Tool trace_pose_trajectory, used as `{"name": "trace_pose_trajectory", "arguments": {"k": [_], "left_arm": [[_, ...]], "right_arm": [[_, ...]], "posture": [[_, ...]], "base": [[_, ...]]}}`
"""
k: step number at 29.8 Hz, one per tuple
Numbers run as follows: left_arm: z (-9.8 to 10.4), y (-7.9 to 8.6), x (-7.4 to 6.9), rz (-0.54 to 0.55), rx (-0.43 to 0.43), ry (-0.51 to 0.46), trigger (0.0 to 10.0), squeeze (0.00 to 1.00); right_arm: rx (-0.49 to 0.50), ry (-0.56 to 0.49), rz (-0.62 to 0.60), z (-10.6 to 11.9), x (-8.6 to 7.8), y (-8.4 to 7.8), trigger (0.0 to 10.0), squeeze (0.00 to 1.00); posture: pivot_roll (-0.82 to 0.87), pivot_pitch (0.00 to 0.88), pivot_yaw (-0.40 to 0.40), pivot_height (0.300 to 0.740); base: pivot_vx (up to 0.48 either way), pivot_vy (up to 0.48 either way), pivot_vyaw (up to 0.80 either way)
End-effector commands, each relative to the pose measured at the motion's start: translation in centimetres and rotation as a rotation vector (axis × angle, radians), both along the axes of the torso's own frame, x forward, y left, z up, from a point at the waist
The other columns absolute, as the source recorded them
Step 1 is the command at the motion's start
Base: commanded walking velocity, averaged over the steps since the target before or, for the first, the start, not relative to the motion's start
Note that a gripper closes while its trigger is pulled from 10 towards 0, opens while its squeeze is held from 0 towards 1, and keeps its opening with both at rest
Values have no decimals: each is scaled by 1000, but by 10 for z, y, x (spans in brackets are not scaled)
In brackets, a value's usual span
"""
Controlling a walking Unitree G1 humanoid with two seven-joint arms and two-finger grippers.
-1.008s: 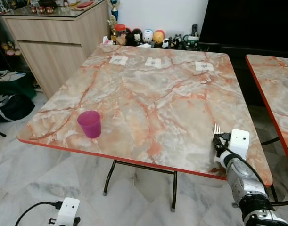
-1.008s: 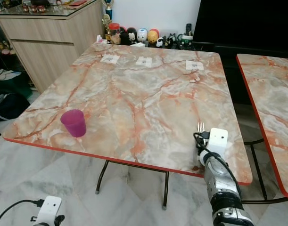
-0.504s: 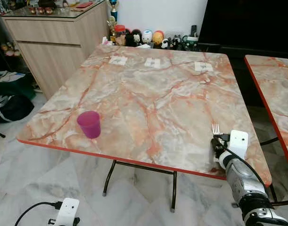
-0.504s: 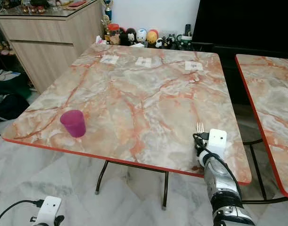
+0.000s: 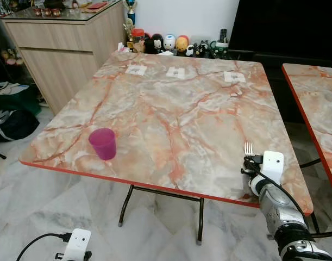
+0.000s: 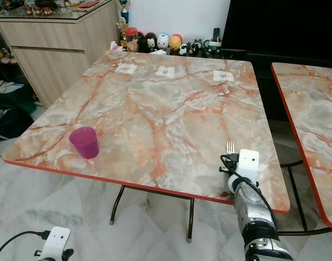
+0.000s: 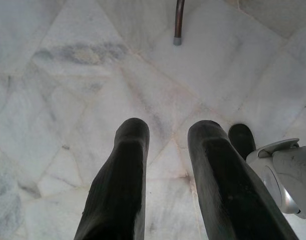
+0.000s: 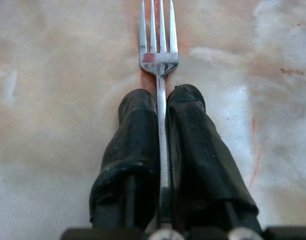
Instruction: Setting the table
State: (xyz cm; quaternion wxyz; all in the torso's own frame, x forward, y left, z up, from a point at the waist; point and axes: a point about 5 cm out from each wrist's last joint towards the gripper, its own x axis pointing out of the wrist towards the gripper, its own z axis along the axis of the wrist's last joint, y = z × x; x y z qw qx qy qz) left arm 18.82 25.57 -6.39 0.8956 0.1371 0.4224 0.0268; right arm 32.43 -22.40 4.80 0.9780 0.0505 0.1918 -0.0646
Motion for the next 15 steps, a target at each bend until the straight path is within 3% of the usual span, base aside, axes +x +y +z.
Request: {"name": "trace_pose_trajectory", "arguments": {"k": [1,15], "left_arm": [[-2,2,-4,-7,9,18,10000,0],[-2,0,-4,-6,-3,17,10000,0]], "right_arm": [[11,61,18,-13,-7,5,0,0],[17,58,28,-14,-7,8,0,0]], "posture": [[128,0,-5,740],[128,0,-8,740]], "base": [[0,0,0],[0,0,0]]}}
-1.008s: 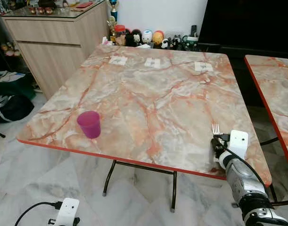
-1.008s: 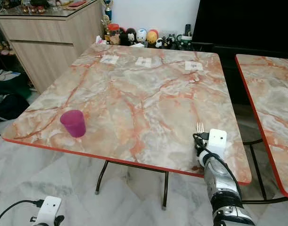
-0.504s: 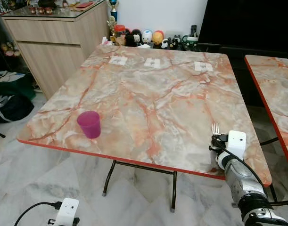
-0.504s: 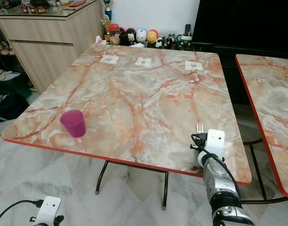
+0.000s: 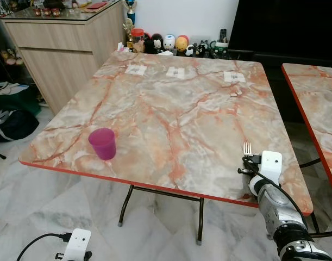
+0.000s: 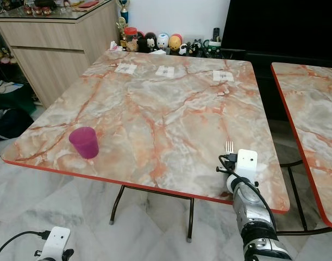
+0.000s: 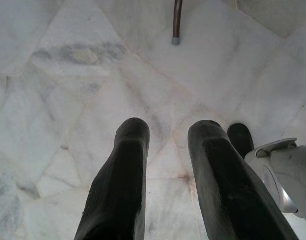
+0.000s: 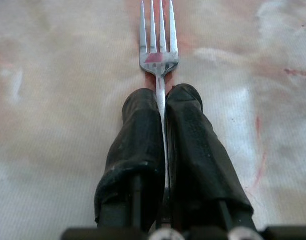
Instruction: Setting the table
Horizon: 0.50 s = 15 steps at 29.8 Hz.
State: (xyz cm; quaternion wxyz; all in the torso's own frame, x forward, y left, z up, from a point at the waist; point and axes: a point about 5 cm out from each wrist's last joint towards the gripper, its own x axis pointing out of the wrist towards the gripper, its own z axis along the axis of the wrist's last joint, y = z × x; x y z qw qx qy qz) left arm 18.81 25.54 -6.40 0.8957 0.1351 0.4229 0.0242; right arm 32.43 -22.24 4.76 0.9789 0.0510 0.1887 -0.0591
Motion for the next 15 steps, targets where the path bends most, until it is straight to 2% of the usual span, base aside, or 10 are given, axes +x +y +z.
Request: {"name": "trace_pose_trajectory", "arguments": {"k": [1,3,5,6,7,9,10,11,12,15], "left_arm": [[-2,0,-4,-3,3,16,10000,0],[-2,0,-4,-3,3,15,10000,0],[-2,1,-4,-2,4,15,10000,0],[-2,1,-5,-1,5,14,10000,0],[-2,1,-5,-1,5,14,10000,0],[-2,1,-5,-1,6,15,10000,0],[-2,1,-5,-1,6,15,10000,0],[-2,1,-5,-1,6,14,10000,0],[-2,1,-5,-2,6,14,10000,0],[-2,1,-5,-2,6,13,10000,0]], "right_arm": [[15,63,17,-14,-7,7,0,0],[12,42,6,-12,-6,7,0,0],[7,-48,-31,-1,-2,4,0,0],[20,-136,-43,9,1,5,0,0],[20,-136,-43,9,1,5,0,0],[32,-236,-46,22,4,9,0,0],[32,-250,-47,24,5,9,0,0],[32,-278,-48,28,5,10,2784,0],[19,-311,-54,33,5,11,10000,0],[-24,-387,-47,45,5,15,10000,0]], "posture": [[128,0,-8,740],[128,0,-8,740],[128,0,-8,740],[127,0,-9,740],[127,0,-9,740],[127,0,-9,740],[127,0,-9,740],[125,0,-9,740],[125,0,-9,740],[124,0,-11,740]], "base": [[0,0,0],[0,0,0],[0,0,0],[0,0,0],[0,0,0],[0,0,0],[0,0,0],[0,0,0],[0,0,0],[0,0,0]]}}
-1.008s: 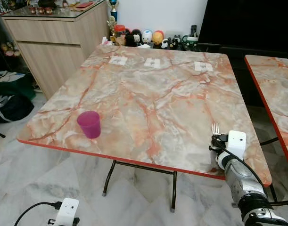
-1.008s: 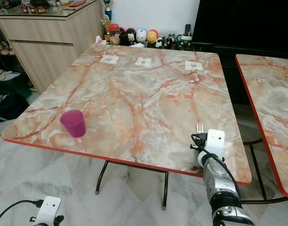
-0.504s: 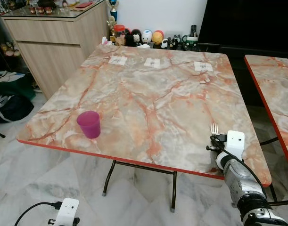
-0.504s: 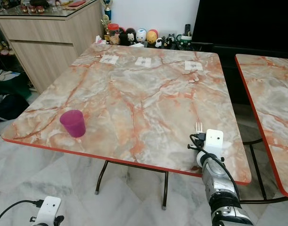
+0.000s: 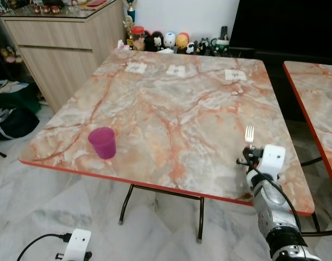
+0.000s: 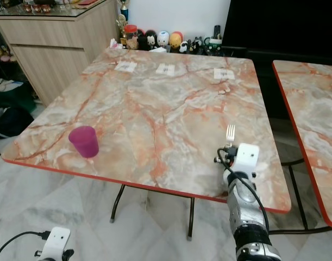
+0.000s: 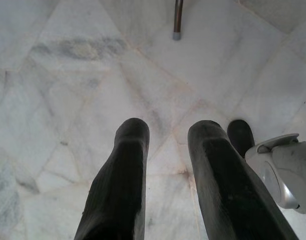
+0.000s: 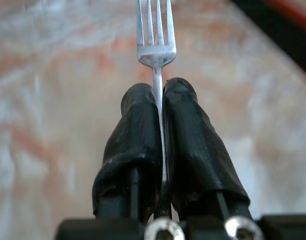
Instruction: Setting the table
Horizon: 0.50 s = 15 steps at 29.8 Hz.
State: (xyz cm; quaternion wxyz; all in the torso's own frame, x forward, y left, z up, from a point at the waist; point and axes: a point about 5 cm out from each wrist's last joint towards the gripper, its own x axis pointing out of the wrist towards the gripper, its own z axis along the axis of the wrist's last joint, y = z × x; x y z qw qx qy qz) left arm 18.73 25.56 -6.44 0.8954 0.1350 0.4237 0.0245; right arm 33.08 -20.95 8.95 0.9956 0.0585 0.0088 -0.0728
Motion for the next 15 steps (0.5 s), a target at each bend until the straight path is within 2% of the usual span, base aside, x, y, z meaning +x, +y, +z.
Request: {"name": "trace_pose_trajectory", "arguments": {"k": [1,3,6,15], "left_arm": [[-2,0,-4,-3,6,11,10000,0],[-2,0,-4,-1,7,11,10000,0],[-2,0,-5,8,5,11,10000,0],[-3,-2,-4,-5,7,15,10000,0]], "right_arm": [[-31,-71,4,10,-2,5,10000,0],[-64,-141,8,20,-5,10,10000,0],[-103,-184,9,26,-10,13,10000,0],[-118,-190,3,24,-17,17,10000,0]], "posture": [[124,0,-11,740],[123,0,-14,740],[115,0,-15,740],[111,1,-19,740]], "base": [[0,0,0],[0,0,0],[0,0,0],[0,-29,0]]}}
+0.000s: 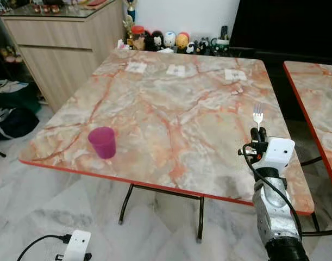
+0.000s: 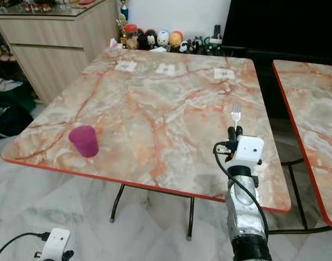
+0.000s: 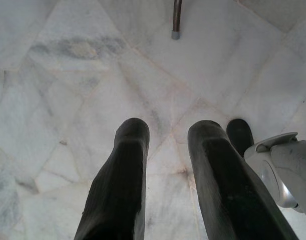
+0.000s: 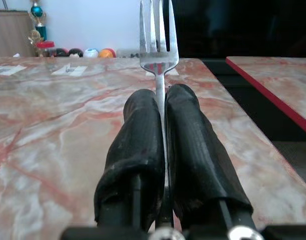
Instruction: Setting the table
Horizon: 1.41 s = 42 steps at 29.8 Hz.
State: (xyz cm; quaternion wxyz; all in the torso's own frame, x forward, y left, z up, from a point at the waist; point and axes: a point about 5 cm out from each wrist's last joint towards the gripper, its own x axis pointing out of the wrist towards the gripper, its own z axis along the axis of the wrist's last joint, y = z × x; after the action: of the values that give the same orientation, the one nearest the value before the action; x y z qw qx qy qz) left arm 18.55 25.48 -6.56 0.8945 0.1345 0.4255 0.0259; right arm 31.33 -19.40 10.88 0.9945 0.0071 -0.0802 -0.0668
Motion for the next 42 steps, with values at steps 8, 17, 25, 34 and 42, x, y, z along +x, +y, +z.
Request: {"name": "trace_pose_trajectory", "arguments": {"k": [8,17,25,34,42], "left_arm": [[-2,-2,-2,-13,12,12,10000,0],[-2,-2,-3,-12,13,14,10000,0],[-2,-2,-2,-13,13,13,10000,0],[-2,-2,-3,-11,14,16,10000,0],[-2,-2,-2,-13,14,12,10000,0]], "right_arm": [[-21,-56,1,16,4,0,10000,0],[-15,-43,-13,14,3,-4,10000,0],[-18,-53,-13,15,1,-1,10000,0],[-19,-64,-10,18,1,0,10000,0],[-48,-86,25,22,0,4,10000,0]], "posture": [[110,0,-24,740],[105,0,-20,740],[105,0,-20,740],[104,0,-18,740],[104,0,-15,740]], "base": [[0,-453,0],[0,-480,0],[0,-480,-427],[0,-475,0],[0,-465,459]]}}
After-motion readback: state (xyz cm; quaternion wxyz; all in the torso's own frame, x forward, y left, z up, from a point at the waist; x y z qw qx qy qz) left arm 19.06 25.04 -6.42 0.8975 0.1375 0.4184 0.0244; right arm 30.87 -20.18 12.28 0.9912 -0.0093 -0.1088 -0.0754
